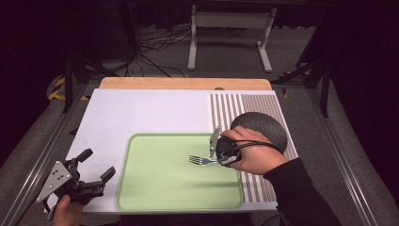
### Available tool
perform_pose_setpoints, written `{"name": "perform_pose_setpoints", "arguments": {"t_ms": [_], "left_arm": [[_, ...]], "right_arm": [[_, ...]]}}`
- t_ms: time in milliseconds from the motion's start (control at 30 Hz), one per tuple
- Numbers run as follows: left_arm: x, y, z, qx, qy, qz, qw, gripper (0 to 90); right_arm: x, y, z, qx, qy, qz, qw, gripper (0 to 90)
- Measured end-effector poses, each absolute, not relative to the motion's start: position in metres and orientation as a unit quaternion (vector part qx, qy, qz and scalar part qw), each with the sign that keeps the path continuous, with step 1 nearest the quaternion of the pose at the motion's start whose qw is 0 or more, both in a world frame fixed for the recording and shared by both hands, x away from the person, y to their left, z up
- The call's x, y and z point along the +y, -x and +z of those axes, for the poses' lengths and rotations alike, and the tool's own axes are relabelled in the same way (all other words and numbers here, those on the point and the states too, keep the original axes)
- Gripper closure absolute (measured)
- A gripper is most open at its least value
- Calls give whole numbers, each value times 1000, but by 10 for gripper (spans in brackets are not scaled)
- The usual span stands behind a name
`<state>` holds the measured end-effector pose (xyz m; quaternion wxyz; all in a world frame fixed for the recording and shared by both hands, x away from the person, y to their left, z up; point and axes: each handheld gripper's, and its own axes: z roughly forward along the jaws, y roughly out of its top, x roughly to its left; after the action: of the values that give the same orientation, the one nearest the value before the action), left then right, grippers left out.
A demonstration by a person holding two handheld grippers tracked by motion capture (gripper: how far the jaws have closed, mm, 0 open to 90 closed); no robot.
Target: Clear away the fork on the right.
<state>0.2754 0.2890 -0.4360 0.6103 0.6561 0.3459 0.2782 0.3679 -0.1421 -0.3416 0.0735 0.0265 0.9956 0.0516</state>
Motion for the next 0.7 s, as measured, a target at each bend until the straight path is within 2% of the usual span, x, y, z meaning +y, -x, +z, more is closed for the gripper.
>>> {"name": "perform_pose_setpoints", "arguments": {"t_ms": [433,567,700], "left_arm": [[289,-275,-436,346,-655,279,611,0],[289,-275,-436,347,-655,279,611,0],[289,-275,-436,347,-655,279,611,0]], "right_arm": [[-136,-367,-343,981,-170,86,37,781],[-137,-366,-347,962,-253,98,18,780],[-136,-366,-350,952,-290,99,17,781]]}}
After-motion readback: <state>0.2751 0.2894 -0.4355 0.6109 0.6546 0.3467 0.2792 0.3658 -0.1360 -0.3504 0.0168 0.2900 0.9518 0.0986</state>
